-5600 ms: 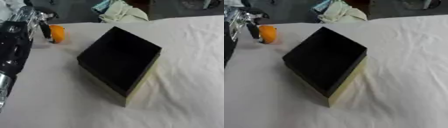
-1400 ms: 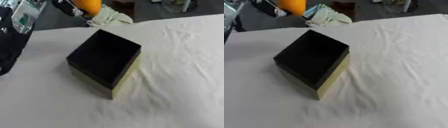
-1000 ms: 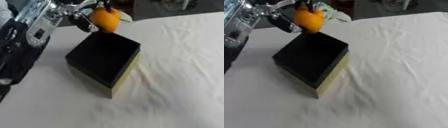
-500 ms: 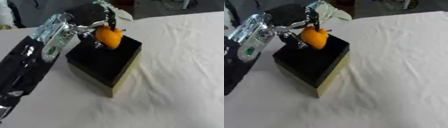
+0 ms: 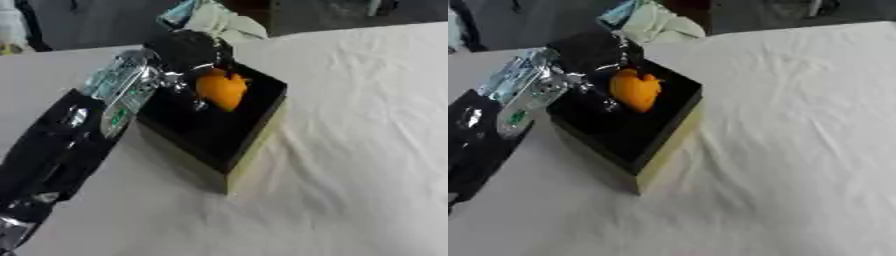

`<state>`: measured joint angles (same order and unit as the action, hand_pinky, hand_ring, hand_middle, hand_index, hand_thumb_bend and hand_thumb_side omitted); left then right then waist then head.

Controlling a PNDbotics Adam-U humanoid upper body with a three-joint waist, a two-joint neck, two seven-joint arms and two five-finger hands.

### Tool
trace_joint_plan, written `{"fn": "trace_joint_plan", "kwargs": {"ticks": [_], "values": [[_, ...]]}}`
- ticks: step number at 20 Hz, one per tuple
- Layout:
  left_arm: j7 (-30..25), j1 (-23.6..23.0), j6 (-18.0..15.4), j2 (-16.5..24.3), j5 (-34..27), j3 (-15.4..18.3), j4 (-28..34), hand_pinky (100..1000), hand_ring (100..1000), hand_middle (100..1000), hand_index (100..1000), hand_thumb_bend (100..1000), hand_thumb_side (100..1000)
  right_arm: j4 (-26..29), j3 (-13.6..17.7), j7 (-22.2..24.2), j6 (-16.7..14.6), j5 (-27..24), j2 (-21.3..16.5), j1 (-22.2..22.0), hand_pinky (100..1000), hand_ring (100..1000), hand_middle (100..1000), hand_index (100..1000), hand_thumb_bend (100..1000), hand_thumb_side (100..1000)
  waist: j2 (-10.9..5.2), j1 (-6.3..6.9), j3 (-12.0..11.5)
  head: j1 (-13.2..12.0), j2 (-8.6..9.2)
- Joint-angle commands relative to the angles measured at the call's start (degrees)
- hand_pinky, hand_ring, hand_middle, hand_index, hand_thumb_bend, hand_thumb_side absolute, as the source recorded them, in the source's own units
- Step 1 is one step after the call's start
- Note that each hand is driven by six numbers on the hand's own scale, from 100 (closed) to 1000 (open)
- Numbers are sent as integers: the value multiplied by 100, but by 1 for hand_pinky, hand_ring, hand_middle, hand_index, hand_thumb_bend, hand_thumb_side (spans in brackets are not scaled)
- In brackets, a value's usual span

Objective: Pick up objects on the table and place them in the box.

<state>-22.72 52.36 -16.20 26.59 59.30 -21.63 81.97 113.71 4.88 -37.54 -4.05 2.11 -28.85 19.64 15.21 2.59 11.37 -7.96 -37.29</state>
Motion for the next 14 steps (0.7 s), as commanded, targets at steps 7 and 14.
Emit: {"fn": "trace_joint_plan", "kwargs": {"ticks": [7,14], "values": [[149,22,-114,75,545,127,229,689,779,835,917,720,100,88,23,-9,28,-21,-67,16,770,748,719,860,297,1000,-89,-33,-7,8,76],[477,-34,201,174,294,362,529,629,730,808,874,560,162,88,29,-16,34,-19,-72,1,770,748,719,860,296,1000,-116,-32,-31,48,131]]}}
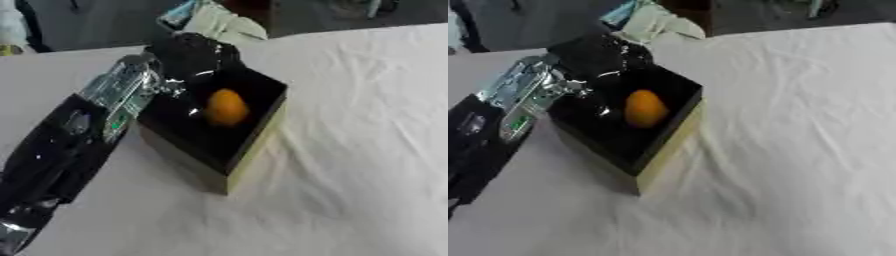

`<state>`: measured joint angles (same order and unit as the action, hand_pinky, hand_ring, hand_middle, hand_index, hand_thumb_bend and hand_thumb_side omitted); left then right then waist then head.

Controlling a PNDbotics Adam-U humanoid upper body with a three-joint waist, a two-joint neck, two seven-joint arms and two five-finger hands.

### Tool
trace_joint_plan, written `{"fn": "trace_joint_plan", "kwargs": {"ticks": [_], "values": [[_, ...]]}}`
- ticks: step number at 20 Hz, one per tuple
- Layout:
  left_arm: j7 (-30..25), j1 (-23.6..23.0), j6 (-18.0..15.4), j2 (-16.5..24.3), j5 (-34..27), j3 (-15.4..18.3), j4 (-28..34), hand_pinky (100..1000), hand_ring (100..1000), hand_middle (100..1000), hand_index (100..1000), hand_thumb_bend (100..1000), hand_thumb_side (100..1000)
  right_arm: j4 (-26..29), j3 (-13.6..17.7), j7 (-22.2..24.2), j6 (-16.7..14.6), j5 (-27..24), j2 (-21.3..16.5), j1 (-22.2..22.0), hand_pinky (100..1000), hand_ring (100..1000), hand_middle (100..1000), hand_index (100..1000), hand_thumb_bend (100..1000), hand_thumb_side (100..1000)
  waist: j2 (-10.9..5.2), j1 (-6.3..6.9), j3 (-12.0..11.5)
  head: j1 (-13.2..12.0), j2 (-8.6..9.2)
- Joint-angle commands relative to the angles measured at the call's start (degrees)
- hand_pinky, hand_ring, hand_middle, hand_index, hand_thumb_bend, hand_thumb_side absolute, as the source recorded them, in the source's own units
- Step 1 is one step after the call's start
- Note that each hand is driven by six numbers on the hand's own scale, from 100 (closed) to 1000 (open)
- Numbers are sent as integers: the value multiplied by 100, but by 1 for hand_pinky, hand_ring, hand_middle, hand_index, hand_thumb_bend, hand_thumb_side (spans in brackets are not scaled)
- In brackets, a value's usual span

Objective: Pick up objects on the table and place them in the box.

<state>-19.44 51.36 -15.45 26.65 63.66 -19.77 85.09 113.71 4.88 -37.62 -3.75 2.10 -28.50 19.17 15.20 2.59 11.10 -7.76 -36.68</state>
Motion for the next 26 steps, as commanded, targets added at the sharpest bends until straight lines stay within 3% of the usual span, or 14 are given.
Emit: {"fn": "trace_joint_plan", "kwargs": {"ticks": [1,3,5,8,13,14,17,21,26], "values": [[237,49,213,210,-293,259,302,621,725,810,867,548,189,88,34,-13,4,-16,-113,47,770,748,719,860,296,1000,-120,-30,-9,41,71],[467,1,428,343,-643,447,514,612,717,812,859,479,249,88,45,-27,3,-7,-126,39,770,748,719,860,294,1000,-131,-23,-17,72,58],[703,-70,623,539,-1130,645,737,632,734,830,870,367,393,88,60,-40,2,5,-145,31,770,748,719,859,294,1000,-143,-9,-30,115,25],[936,-205,811,895,-1720,944,1039,651,750,846,884,241,526,88,77,-58,-3,24,-179,20,770,748,719,859,293,1000,-160,15,-59,168,-25],[1516,-505,1091,1351,-2462,1529,1450,632,736,835,864,148,624,88,107,-87,-20,54,-236,24,769,748,719,860,292,1000,-166,22,-115,236,-90],[1689,-574,1160,1399,-2631,1644,1517,630,734,833,860,146,625,88,114,-93,-23,60,-245,27,769,748,719,860,292,1000,-164,19,-124,244,-100],[2327,-787,1319,1471,-3119,1958,1720,608,708,810,839,152,751,88,132,-110,-28,75,-259,39,769,748,719,859,293,1000,-157,-2,-146,253,-124],[3189,-1124,1293,1450,-3656,2216,1916,622,687,790,820,196,834,88,149,-130,-37,88,-263,60,768,748,719,859,293,1000,-139,-35,-160,234,-165],[3910,-1635,1131,1248,-4272,2605,2041,622,670,774,795,223,834,88,170,-157,-61,103,-274,75,767,748,719,858,299,1000,-105,-76,-185,175,-195]]}}
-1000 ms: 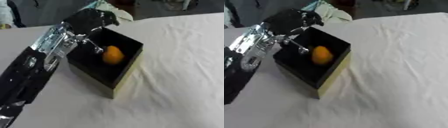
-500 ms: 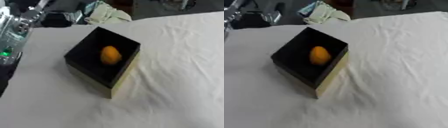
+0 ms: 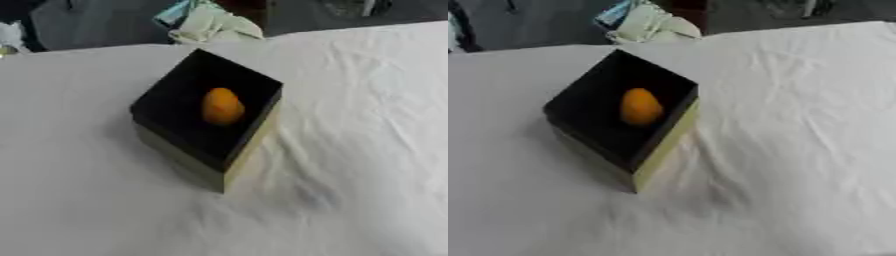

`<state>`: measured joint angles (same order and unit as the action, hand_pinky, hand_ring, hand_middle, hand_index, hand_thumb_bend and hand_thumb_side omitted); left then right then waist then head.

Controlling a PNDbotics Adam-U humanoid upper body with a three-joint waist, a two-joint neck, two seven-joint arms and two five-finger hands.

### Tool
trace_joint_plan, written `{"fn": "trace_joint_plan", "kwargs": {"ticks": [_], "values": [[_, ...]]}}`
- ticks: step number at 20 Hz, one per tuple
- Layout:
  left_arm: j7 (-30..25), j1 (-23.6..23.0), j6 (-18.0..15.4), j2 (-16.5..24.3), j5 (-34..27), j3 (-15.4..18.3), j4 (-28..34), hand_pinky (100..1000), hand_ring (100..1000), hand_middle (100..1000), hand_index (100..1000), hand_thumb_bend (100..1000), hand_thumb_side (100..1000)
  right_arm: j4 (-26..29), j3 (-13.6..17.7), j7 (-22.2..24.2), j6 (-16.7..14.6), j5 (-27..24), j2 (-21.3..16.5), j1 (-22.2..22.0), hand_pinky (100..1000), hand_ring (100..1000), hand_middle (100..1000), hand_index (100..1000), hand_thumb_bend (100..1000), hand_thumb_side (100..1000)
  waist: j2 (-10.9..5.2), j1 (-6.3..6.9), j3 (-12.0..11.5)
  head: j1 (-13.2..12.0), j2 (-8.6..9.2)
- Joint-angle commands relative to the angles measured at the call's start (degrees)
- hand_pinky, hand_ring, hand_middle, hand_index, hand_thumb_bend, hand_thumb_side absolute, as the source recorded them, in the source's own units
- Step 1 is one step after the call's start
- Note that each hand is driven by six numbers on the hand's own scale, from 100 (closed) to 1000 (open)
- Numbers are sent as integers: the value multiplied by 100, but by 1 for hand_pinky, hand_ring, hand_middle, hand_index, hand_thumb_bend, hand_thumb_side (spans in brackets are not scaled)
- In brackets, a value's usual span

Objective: Pick up objects on the table and place them in the box.

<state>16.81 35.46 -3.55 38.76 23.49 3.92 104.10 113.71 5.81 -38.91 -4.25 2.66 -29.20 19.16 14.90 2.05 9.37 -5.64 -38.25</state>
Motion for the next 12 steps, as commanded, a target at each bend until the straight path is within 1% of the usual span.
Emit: {"fn": "trace_joint_plan", "kwargs": {"ticks": [1,2,4,7,8,9,12], "values": [[369,-150,-99,-12,-355,297,173,616,665,770,783,211,812,88,79,-32,-15,51,-204,77,767,748,718,858,299,1000,-68,-27,-19,-44,-38],[436,-262,-153,-73,-452,346,211,605,663,769,777,212,749,88,84,-38,-16,55,-198,74,767,747,718,858,300,1000,-61,-32,-29,-43,-33],[520,-479,-306,-198,-576,427,314,599,658,765,776,234,736,88,91,-50,-9,58,-177,71,767,747,718,858,300,1000,-46,-45,-48,-28,-19],[611,-680,-440,-368,-688,541,423,582,640,748,769,378,692,88,96,-60,-5,64,-170,69,767,747,719,858,300,1000,-41,-64,-70,-27,-24],[670,-735,-458,-439,-741,593,453,580,638,746,767,410,689,88,100,-65,-4,66,-169,64,767,747,719,858,299,1000,-41,-69,-77,-30,-24],[722,-778,-473,-492,-794,631,479,580,636,744,765,424,686,88,104,-71,-4,68,-168,59,766,747,719,857,300,1000,-40,-73,-81,-33,-24],[791,-834,-498,-547,-886,678,515,580,636,744,765,424,686,88,107,-80,-4,71,-166,53,766,747,719,857,300,1000,-40,-76,-85,-36,-23]]}}
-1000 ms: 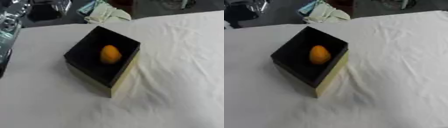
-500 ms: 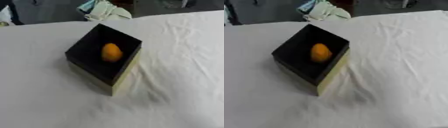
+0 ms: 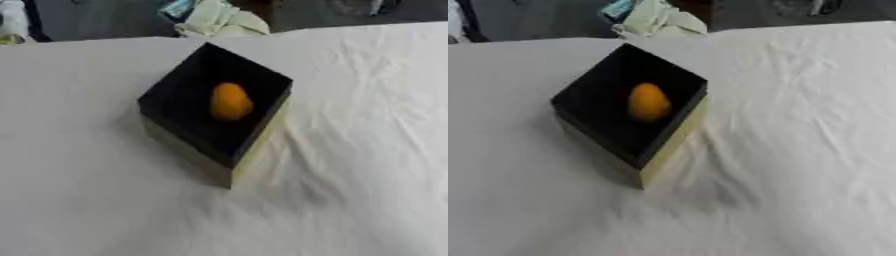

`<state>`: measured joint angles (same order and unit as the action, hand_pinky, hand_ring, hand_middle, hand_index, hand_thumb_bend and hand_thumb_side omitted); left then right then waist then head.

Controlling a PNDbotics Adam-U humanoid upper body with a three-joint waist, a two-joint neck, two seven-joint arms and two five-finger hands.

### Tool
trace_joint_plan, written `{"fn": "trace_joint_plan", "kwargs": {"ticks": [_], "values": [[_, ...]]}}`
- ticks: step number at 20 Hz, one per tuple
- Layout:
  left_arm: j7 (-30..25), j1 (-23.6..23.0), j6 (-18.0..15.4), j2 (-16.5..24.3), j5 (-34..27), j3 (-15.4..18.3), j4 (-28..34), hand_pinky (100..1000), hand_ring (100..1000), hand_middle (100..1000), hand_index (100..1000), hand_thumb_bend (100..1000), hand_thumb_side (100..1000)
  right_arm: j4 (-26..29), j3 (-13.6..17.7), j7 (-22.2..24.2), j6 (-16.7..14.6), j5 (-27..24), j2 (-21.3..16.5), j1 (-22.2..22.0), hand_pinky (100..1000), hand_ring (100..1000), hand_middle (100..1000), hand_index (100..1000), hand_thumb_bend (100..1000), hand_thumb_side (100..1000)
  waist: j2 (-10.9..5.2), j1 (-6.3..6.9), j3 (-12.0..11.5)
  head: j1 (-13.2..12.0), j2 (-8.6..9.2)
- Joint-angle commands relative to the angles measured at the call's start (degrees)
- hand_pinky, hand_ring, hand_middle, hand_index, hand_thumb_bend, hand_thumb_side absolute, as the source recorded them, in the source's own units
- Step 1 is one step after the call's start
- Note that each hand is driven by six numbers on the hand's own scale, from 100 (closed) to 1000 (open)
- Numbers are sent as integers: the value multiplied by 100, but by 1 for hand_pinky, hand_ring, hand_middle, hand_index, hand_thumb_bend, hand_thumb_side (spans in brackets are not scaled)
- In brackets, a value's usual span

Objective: Pick up objects on the table and place them in the box.

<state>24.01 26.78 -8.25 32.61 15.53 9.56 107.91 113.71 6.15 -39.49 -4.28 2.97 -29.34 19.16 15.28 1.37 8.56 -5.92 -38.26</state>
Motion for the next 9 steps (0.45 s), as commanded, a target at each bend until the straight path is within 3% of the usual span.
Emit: {"fn": "trace_joint_plan", "kwargs": {"ticks": [1,9], "values": [[77,28,-31,63,-102,121,134,573,625,732,748,457,690,88,73,-24,0,41,-151,52,766,747,720,857,301,1000,-77,-9,-6,-9,-22],[157,-293,55,-361,-424,358,211,563,614,721,730,479,688,88,94,-45,-13,57,-154,47,765,746,720,856,301,1000,-50,-34,-27,-3,-13]]}}
